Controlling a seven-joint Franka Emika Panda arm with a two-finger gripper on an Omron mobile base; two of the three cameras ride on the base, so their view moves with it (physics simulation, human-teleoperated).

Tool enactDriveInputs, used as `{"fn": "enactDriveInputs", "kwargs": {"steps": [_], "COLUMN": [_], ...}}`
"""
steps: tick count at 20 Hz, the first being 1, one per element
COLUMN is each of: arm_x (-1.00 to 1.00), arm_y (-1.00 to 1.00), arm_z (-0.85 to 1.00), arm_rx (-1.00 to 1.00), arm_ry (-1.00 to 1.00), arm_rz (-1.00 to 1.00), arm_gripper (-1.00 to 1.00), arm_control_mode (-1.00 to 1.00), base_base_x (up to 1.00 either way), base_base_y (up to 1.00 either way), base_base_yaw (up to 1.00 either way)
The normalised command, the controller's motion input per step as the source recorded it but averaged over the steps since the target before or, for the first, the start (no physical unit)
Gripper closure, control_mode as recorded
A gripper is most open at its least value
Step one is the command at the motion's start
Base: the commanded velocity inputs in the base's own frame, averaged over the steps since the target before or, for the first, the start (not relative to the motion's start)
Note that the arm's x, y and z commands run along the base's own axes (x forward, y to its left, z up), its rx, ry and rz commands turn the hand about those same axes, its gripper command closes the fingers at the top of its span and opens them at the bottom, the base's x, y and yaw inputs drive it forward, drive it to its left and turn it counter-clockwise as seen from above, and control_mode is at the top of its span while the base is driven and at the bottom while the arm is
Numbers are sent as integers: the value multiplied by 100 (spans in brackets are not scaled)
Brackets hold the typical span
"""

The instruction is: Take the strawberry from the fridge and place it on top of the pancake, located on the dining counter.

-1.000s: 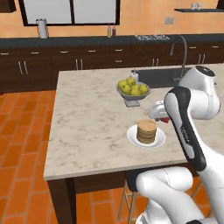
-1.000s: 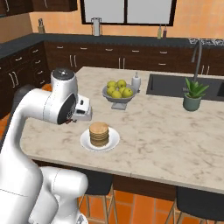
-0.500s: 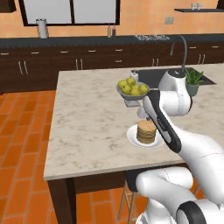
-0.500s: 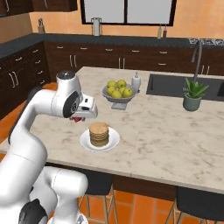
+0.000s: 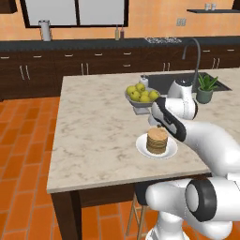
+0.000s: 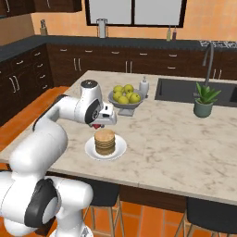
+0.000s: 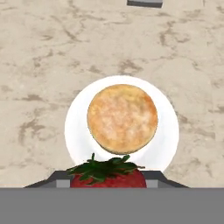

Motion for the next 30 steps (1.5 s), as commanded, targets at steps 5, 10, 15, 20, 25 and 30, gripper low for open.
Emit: {"fn": "enactDriveInputs", "kwargs": {"steps": [5, 10, 15, 20, 25, 30], "arm_x": [47, 13, 2, 6, 13, 8], "arm_y": [-1, -5, -12, -2, 0, 0], "arm_z": [-23, -35, -28, -25, -7, -12], "arm_rx": [0, 0, 0, 0, 0, 0], "arm_ry": [0, 4, 3, 2, 0, 0], "arm_rz": [0, 0, 0, 0, 0, 0], "arm_gripper": [100, 100, 100, 100, 100, 100], "arm_control_mode": [-100, -100, -100, -100, -100, -100], "base_base_x": [0, 0, 0, 0, 0, 0], "base_base_y": [0, 0, 0, 0, 0, 0], "base_base_yaw": [0, 0, 0, 0, 0, 0]}}
